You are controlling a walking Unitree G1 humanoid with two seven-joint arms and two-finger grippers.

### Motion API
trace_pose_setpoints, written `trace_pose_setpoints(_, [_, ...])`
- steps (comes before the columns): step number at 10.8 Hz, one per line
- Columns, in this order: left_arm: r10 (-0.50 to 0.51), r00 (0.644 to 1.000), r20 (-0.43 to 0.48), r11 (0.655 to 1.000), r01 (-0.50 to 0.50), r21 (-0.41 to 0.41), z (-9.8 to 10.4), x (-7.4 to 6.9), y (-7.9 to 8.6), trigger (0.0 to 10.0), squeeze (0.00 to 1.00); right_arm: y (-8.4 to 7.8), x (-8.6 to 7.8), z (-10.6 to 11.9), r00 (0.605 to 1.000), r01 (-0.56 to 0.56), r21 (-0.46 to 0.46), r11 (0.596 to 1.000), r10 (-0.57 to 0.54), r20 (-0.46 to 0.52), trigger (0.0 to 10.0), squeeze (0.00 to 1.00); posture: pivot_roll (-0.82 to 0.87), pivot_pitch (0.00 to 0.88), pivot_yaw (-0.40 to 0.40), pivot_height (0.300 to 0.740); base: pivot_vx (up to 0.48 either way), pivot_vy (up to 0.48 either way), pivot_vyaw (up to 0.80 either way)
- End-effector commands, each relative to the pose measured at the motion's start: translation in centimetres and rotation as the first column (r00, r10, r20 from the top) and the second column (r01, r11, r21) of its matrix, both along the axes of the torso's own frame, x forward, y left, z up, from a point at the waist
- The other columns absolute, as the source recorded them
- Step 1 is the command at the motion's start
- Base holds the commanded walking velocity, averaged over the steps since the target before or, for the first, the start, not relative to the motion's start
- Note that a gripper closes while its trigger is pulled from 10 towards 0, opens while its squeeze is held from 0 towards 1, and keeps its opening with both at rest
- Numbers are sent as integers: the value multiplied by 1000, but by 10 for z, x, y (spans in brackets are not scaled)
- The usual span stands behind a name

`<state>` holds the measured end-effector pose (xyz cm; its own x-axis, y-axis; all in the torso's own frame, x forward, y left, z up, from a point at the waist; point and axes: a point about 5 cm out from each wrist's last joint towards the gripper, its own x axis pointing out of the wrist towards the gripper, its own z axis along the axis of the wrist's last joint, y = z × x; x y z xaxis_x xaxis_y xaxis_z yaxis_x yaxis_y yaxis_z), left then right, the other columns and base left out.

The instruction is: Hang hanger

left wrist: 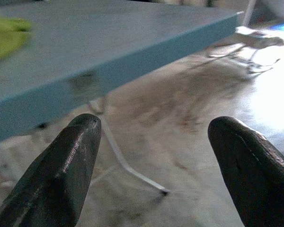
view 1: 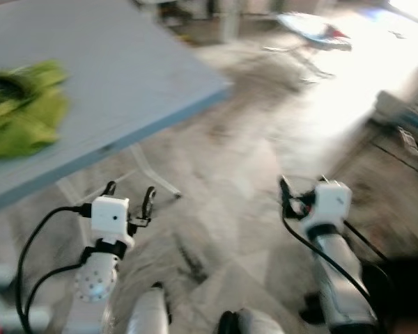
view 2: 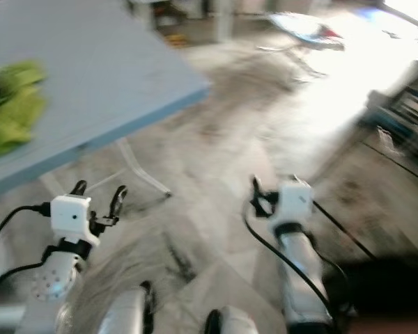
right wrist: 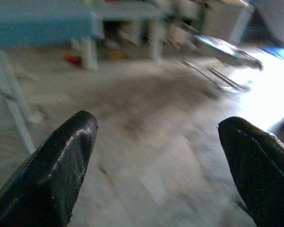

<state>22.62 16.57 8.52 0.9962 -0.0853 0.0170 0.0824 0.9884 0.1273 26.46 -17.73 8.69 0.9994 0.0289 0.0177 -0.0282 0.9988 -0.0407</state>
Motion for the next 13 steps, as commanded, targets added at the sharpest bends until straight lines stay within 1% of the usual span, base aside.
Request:
trace_pose_setpoints(1, [23,1000,4,1000,-23,16,-1,1,1,10000,0,-6,0,-2,1000,17,-26,1000,-17,0,10000,0,19,120,-9,740,0,0,800])
trace_pose_setpoints(2, [-10,1000,18,1000,10,30,1,3,-3,10000,0,-13,4,1,998,62,7,998,-62,5,10000,0,15,118,-6,740,0,0,800])
trace_pose_setpoints(3, [37,999,34,996,-39,76,-1,5,-3,10000,0,-14,3,2,998,60,6,998,-60,8,10000,0,8,115,-12,740,0,0,800])
trace_pose_setpoints(4, [33,999,19,998,-34,44,-4,6,-3,10000,0,-16,-1,-1,998,55,6,998,-55,-1,10000,0,8,115,-12,740,0,0,800])
trace_pose_setpoints(5, [69,997,32,995,-71,63,-5,6,-1,10000,0,-18,-5,-7,998,58,18,998,-58,-22,10000,0,9,121,-25,740,0,0,800])
trace_pose_setpoints(6, [62,998,18,995,-64,75,-7,6,-3,10000,0,-19,-6,-10,997,65,28,997,-64,-41,10000,0,9,122,-27,740,0,0,800])
trace_pose_setpoints(8, [58,998,17,995,-59,80,-8,7,-5,10000,0,-16,-4,-9,998,53,31,998,-52,-36,10000,0,8,130,-33,740,0,0,800])
trace_pose_setpoints(9, [61,998,18,995,-63,84,-8,10,-6,10000,0,-14,-1,-7,999,46,55,997,-45,-29,10000,0,10,132,-35,740,0,480,0])
trace_pose_setpoints(11, [56,998,40,995,-59,83,-5,11,-8,10000,0,-17,3,-6,998,57,78,995,-54,-30,10000,0,10,144,-33,740,0,480,0])
trace_pose_setpoints(12, [91,996,25,994,-92,57,-6,9,-3,10000,0,-13,1,-5,999,28,73,997,-26,-25,10000,0,10,144,-33,740,0,480,0])
trace_pose_setpoints(13, [93,995,45,993,-95,64,-4,11,0,10000,0,-12,1,-5,1000,22,66,998,-20,-24,10000,0,13,153,-36,740,0,480,0])
